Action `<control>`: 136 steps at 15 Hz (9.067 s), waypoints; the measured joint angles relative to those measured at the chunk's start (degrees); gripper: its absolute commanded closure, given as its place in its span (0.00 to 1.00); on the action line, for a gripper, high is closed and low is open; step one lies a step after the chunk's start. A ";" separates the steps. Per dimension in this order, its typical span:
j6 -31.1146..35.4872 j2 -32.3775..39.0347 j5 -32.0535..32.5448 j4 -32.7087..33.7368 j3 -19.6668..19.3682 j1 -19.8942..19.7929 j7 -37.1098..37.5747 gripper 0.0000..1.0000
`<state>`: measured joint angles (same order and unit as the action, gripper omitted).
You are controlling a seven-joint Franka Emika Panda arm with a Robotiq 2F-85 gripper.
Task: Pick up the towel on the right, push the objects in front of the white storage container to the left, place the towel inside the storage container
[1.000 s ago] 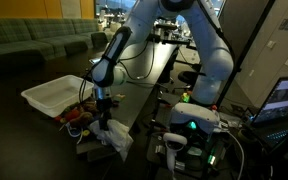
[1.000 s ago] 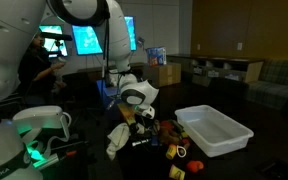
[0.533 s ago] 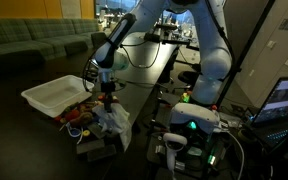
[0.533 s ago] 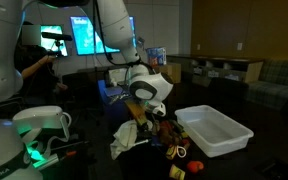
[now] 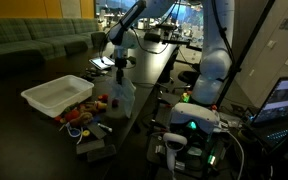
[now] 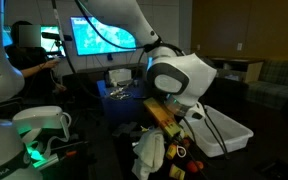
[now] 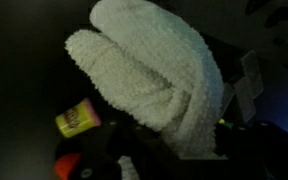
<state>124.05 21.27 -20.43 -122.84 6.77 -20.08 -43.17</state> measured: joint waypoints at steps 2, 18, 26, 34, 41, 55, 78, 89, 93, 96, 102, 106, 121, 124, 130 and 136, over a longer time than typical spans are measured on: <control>2.25 0.96 2.52 2.60 -3.44 0.70 0.20 0.97; 25.74 33.52 24.70 30.75 -10.93 5.73 19.50 0.97; 24.52 35.36 26.54 30.67 -10.34 7.66 19.99 0.97; 24.52 34.08 26.23 28.29 -8.33 10.43 26.97 0.97; 24.52 30.83 25.48 22.74 -6.37 13.35 33.48 0.97; 24.65 29.41 19.99 19.63 -2.50 24.75 47.66 0.97; 38.51 16.49 17.68 8.35 3.20 20.80 40.87 0.97; 39.68 11.14 21.56 1.61 -5.19 12.01 32.36 0.97; 39.71 15.51 26.13 4.17 -9.51 13.85 32.51 0.97; 39.78 20.86 26.95 9.32 -10.56 15.46 32.70 0.97; 39.88 31.42 26.95 22.00 -10.87 17.47 35.22 0.97; 39.84 35.11 26.95 26.63 -10.78 17.50 36.03 0.97; 41.28 31.89 24.27 18.71 -4.29 17.05 38.04 0.97; 42.82 30.71 23.05 15.52 -1.89 17.09 38.32 0.97; 45.14 30.65 22.83 14.20 -0.99 18.47 39.66 0.97; 47.25 31.23 22.83 15.97 -1.84 20.28 41.52 0.97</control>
<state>171.29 52.50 2.40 -106.87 4.93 0.19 -1.65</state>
